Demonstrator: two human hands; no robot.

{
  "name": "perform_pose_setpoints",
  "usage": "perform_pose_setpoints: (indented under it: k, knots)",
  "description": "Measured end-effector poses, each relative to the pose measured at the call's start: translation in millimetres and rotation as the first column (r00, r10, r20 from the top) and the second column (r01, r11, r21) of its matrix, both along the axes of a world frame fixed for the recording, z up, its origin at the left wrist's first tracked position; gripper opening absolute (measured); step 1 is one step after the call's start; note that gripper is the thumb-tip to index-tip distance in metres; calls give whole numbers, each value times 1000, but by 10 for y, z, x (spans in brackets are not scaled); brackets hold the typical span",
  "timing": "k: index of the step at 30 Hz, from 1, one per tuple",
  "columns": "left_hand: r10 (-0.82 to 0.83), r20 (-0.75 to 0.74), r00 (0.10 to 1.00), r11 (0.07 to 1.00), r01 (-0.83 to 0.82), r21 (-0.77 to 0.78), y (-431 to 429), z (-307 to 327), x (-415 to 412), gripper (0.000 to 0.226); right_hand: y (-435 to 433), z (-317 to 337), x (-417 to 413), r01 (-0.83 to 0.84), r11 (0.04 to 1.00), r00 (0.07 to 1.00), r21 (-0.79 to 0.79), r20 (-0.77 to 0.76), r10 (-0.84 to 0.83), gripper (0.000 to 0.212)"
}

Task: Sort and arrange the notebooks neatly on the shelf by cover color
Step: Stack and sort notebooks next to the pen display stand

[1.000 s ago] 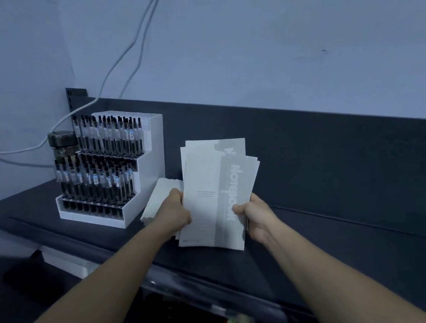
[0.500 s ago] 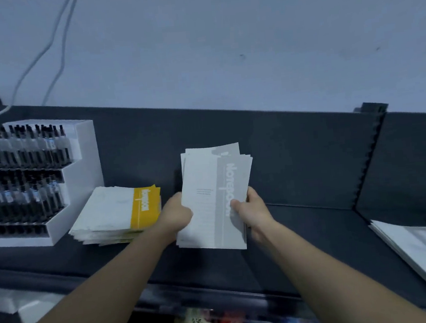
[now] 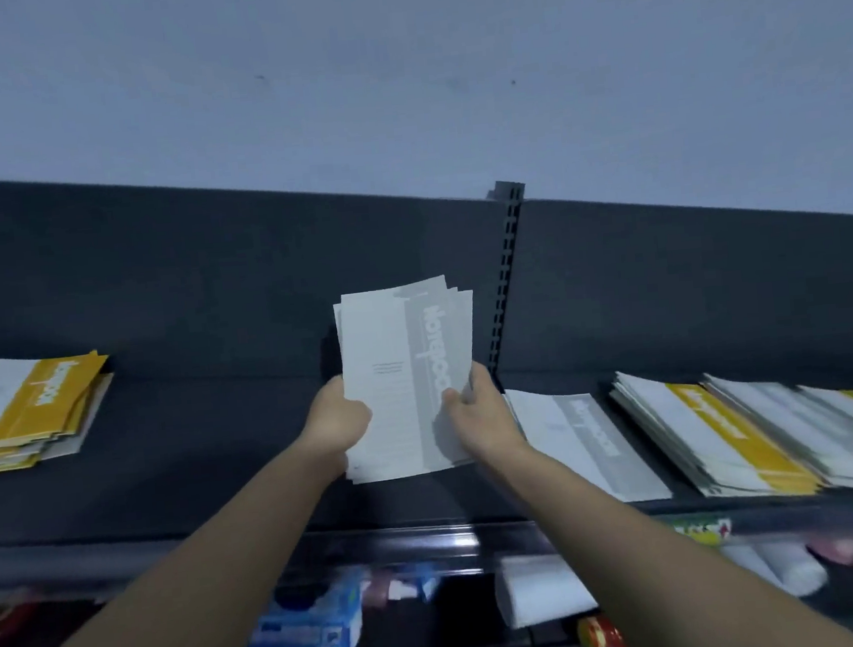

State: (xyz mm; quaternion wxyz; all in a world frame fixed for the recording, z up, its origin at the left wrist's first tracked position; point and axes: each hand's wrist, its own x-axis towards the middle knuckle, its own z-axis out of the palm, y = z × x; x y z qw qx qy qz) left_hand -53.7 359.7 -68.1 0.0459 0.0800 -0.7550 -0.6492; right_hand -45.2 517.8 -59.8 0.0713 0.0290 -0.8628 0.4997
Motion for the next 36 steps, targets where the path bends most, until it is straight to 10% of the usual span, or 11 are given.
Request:
perform_pose_setpoints:
  k: [17, 36]
  knots:
    - [-264, 131, 956, 931, 288, -225, 1680, -167, -282, 26, 1744, -206, -152, 231, 927, 955, 295, 115, -275, 27]
    - [-156, 232, 960, 557, 279, -782, 2004, -353, -284, 26, 2068, -402, -220, 19, 625, 978, 780, 116, -175, 39]
